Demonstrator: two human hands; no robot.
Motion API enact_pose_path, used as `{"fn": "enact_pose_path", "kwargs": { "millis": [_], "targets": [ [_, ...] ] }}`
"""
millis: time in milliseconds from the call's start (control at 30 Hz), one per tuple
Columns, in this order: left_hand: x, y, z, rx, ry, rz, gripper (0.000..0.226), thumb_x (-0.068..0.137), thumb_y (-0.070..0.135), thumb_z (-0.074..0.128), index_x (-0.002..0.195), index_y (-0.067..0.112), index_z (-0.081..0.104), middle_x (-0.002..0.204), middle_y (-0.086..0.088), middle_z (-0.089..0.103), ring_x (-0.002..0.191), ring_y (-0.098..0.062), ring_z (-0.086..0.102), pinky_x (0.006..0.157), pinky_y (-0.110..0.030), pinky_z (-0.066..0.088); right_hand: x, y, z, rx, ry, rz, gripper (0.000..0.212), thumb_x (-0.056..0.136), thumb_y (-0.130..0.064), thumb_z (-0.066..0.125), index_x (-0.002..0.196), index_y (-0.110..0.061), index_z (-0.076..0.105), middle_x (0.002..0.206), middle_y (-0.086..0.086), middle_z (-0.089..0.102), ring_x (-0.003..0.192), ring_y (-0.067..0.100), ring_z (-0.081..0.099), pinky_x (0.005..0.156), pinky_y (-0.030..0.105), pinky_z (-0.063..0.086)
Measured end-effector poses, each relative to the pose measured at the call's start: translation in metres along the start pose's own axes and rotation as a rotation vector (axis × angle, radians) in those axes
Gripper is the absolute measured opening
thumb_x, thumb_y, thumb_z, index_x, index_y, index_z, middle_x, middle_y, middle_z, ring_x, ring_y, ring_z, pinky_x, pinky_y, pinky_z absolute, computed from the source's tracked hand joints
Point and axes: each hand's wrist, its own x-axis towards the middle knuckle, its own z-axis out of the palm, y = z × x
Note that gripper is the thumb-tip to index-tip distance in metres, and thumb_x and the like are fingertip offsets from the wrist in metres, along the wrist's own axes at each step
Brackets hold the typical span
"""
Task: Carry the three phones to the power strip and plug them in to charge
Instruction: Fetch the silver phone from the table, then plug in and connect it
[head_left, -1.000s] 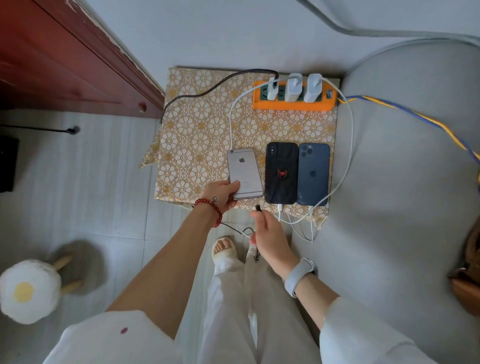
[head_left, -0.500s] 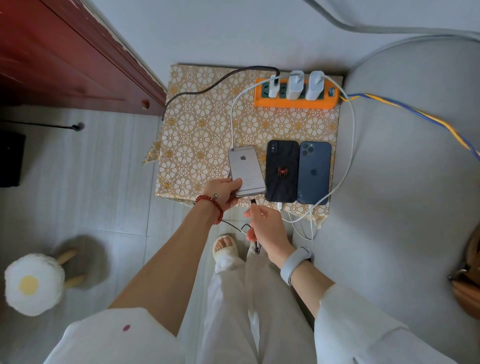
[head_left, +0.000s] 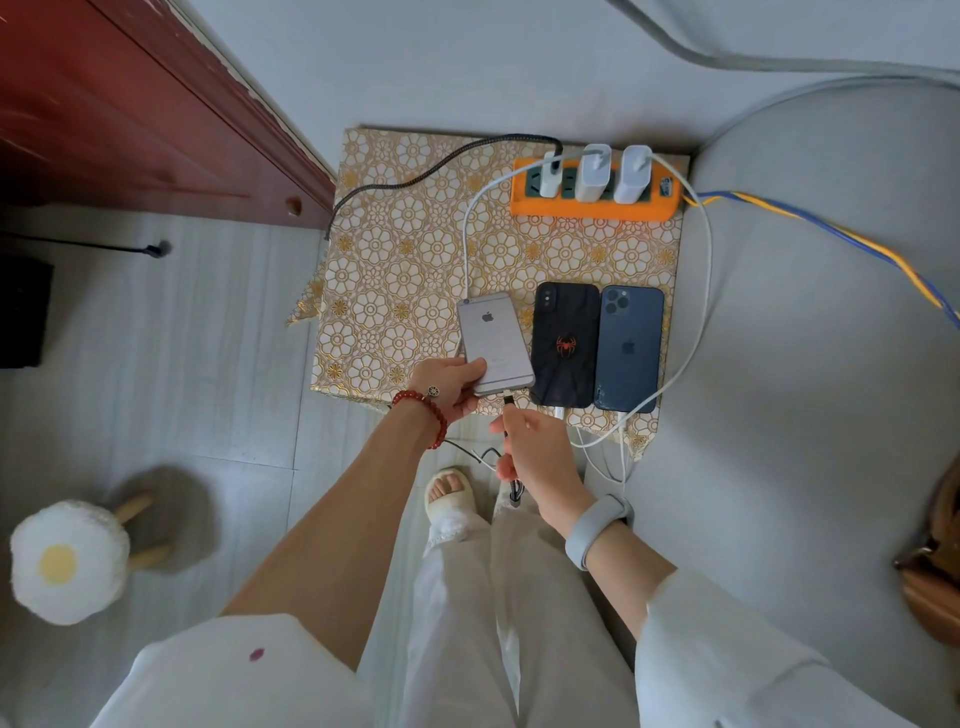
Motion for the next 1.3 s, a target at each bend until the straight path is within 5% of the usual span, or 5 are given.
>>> {"fn": "enact_pose_path", "kwargs": {
  "millis": [167,800,1000,1300],
  "targets": [
    [0.001,-0.001,-0.002,0.004,-0.001,-0.020,0.014,0.085,0.009,0.057,0.071,0.007,0.057,0.062,-0.007,0.049,0.041,-0.008,0.046,0.036,-0.015,0.041,0.002,-0.010,0.000,-0.001,0.025,-0.020,0.031,0.089,-0.019,0.039,0.064,-0.015,0.058,0.041,-0.010,0.044,0.027,0.011,0.044,0.041,0.023,0.039],
    [-0.002,0.006,-0.004,-0.014,-0.021,-0.037,0.018,0.085,0.008,0.057,0.067,0.006,0.054,0.054,-0.005,0.047,0.031,-0.006,0.045,0.036,-0.013,0.041,-0.010,-0.007,0.010,0.014,0.093,-0.022,0.031,0.089,-0.017,0.040,0.065,-0.014,0.059,0.025,-0.009,0.040,0.026,0.007,0.042,0.034,0.016,0.037],
    [-0.001,0.003,-0.006,0.002,-0.048,-0.051,0.019,0.086,0.007,0.056,0.066,0.006,0.054,0.064,-0.008,0.049,0.053,-0.014,0.043,0.036,-0.012,0.041,-0.012,-0.008,0.010,-0.021,0.124,-0.036,0.031,0.087,-0.017,0.040,0.062,-0.016,0.058,0.025,-0.007,0.040,0.032,0.012,0.045,0.045,0.024,0.041],
    [0.000,0.004,-0.006,0.014,-0.052,-0.060,0.023,0.085,0.008,0.057,0.062,0.008,0.052,0.059,-0.006,0.046,0.040,-0.009,0.043,0.037,-0.013,0.041,-0.015,-0.007,0.016,-0.007,0.122,0.009,0.032,0.089,-0.019,0.039,0.064,-0.021,0.059,0.024,-0.009,0.041,0.027,0.006,0.042,0.040,0.020,0.038]
  ]
}}
